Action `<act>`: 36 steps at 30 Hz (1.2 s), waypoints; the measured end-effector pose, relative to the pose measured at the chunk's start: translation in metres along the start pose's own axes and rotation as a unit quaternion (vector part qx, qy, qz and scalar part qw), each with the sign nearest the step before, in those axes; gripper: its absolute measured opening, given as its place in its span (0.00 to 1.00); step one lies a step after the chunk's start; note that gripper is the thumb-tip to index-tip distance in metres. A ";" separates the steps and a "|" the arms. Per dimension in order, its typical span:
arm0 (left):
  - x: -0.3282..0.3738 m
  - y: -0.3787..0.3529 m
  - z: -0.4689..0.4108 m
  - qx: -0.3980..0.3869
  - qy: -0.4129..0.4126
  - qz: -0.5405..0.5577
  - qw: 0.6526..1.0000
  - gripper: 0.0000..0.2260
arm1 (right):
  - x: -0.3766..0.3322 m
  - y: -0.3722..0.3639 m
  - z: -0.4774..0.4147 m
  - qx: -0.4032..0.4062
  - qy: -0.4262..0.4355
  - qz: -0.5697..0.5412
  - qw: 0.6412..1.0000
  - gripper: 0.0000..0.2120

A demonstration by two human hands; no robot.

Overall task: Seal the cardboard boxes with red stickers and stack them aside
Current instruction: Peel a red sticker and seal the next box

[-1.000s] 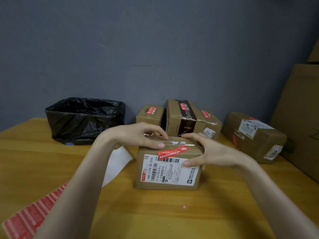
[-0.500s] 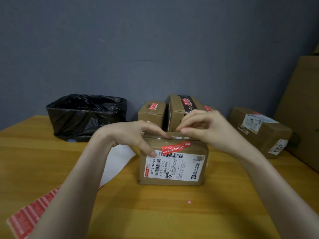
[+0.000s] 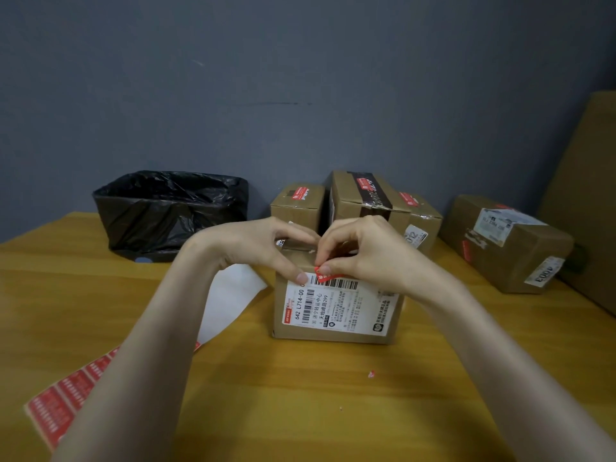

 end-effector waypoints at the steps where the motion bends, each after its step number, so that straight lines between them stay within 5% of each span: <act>1: 0.000 0.000 0.000 0.003 -0.002 0.005 1.000 0.24 | 0.000 -0.001 0.000 -0.002 0.003 0.005 1.000 0.05; 8: 0.001 0.003 0.000 0.022 -0.008 0.006 1.000 0.20 | -0.003 -0.009 0.001 -0.063 0.034 0.076 0.995 0.05; 15: -0.006 -0.002 -0.003 -0.007 0.021 0.002 1.000 0.28 | 0.002 -0.007 0.003 -0.093 0.042 0.033 0.994 0.08; 19: -0.003 0.002 -0.001 0.009 0.009 0.021 1.000 0.23 | 0.002 0.006 0.003 -0.018 0.037 -0.006 0.999 0.04; 23: -0.009 0.007 0.002 0.039 0.025 0.034 0.998 0.24 | -0.011 0.029 0.009 0.132 0.009 0.034 0.991 0.16; 28: -0.012 0.005 0.000 0.032 0.045 0.049 0.997 0.27 | -0.020 0.009 0.011 0.088 -0.035 0.202 0.975 0.18; 36: -0.014 0.007 -0.002 0.041 0.051 0.061 0.996 0.25 | -0.003 0.007 0.005 0.098 -0.061 0.148 0.982 0.06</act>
Point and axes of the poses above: each hand's wrist, its own z-axis away from the middle knuckle, its own y-axis out of the back of the hand, x = y × z, the point moved 5 cm from there along -z, towards the middle knuckle, and after that the axes turned 1 degree about z, right-handed, at the moved point
